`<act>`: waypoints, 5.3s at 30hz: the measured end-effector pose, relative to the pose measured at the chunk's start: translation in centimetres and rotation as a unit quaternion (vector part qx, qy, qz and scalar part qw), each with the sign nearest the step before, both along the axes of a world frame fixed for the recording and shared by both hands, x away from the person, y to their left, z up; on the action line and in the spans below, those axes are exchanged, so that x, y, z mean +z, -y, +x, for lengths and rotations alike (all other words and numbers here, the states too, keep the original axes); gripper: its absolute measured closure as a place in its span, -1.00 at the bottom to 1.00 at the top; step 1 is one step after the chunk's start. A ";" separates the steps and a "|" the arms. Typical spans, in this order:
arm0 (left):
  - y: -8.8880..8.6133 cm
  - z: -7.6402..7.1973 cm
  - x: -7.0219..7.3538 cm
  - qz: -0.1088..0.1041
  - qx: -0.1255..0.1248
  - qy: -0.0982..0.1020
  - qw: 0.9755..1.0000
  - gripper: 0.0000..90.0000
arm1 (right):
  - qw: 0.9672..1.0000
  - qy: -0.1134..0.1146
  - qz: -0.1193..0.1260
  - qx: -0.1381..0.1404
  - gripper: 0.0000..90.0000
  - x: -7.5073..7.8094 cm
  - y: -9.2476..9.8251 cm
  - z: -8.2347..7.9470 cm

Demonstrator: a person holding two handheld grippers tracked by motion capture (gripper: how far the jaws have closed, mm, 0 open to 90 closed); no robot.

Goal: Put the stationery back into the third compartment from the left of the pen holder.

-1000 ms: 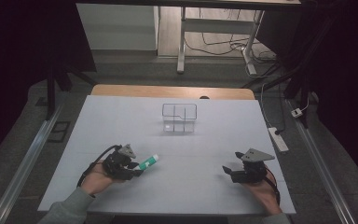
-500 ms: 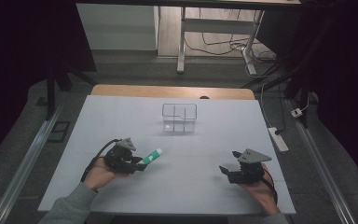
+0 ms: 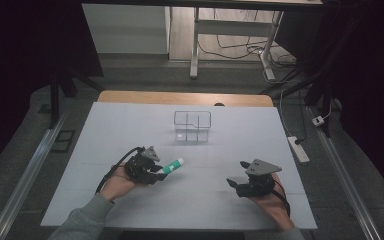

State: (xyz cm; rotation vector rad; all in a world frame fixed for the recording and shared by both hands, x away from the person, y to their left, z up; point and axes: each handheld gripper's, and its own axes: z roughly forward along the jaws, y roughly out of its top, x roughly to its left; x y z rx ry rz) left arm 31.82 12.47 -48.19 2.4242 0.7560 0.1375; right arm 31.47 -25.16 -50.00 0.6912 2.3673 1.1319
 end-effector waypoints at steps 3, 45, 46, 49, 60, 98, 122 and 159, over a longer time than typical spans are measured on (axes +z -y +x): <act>0.7 0.1 0.2 0.003 -0.013 0.005 1.000 0.43 | 1.000 -0.002 -0.001 0.008 -0.54 0.1 -0.7 0.0; 7.7 0.8 -0.3 0.048 -0.110 0.020 0.993 0.43 | 0.986 0.024 -0.108 0.126 -0.46 1.0 -9.2 0.6; 7.8 0.8 -0.3 0.048 -0.112 0.020 0.992 0.43 | 0.984 0.025 -0.116 0.133 -0.44 1.0 -9.3 0.6; 7.8 0.7 -0.3 0.048 -0.114 0.019 0.992 0.43 | 0.979 0.028 -0.136 0.151 -0.38 0.9 -10.0 0.4; 7.8 0.4 0.1 0.036 -0.136 0.014 0.990 0.43 | 0.953 0.070 -0.220 0.197 0.16 0.3 -11.8 -0.6; 2.1 2.0 1.0 -0.076 0.003 0.048 0.996 -0.23 | 0.992 0.009 -0.048 0.118 0.44 1.8 -8.6 1.5; 2.6 1.4 1.1 -0.182 0.012 0.052 0.982 -0.25 | 0.993 -0.027 0.022 0.113 0.44 1.3 -9.0 1.6; 2.6 1.8 1.3 -0.236 -0.001 0.038 0.971 0.42 | 0.993 -0.021 0.050 0.105 0.06 1.0 -9.3 1.2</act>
